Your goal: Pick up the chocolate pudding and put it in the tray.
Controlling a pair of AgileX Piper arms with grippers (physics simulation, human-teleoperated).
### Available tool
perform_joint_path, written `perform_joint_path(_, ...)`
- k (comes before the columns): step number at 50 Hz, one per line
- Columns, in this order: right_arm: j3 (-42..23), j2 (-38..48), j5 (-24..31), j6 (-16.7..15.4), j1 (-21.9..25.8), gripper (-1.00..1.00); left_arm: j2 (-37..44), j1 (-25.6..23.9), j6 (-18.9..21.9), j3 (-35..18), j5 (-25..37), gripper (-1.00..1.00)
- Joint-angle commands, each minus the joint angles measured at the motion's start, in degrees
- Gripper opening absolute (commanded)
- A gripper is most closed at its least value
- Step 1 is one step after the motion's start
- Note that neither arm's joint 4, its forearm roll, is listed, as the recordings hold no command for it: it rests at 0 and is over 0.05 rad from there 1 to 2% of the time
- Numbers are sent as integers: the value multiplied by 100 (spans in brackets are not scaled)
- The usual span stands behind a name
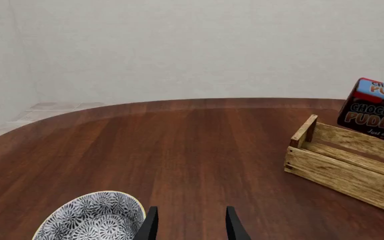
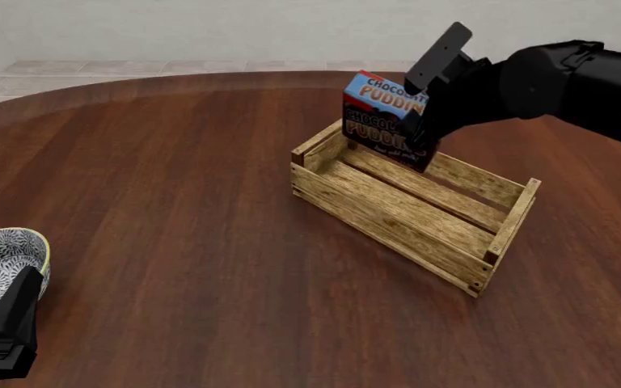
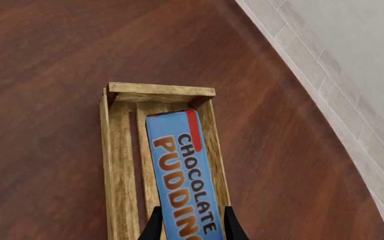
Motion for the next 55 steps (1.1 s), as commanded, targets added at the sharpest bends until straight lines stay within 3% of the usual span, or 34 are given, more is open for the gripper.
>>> perform_joint_path(1, 25, 118, -131, 279, -114, -100, 0, 1, -1, 0, 0, 100)
perform_joint_path(27, 162, 441, -497, 418, -393, -100, 1, 0, 0, 0, 0, 100)
perform_joint_path(55, 328, 673, -765, 547, -234, -100, -1, 0, 0, 0, 0, 100)
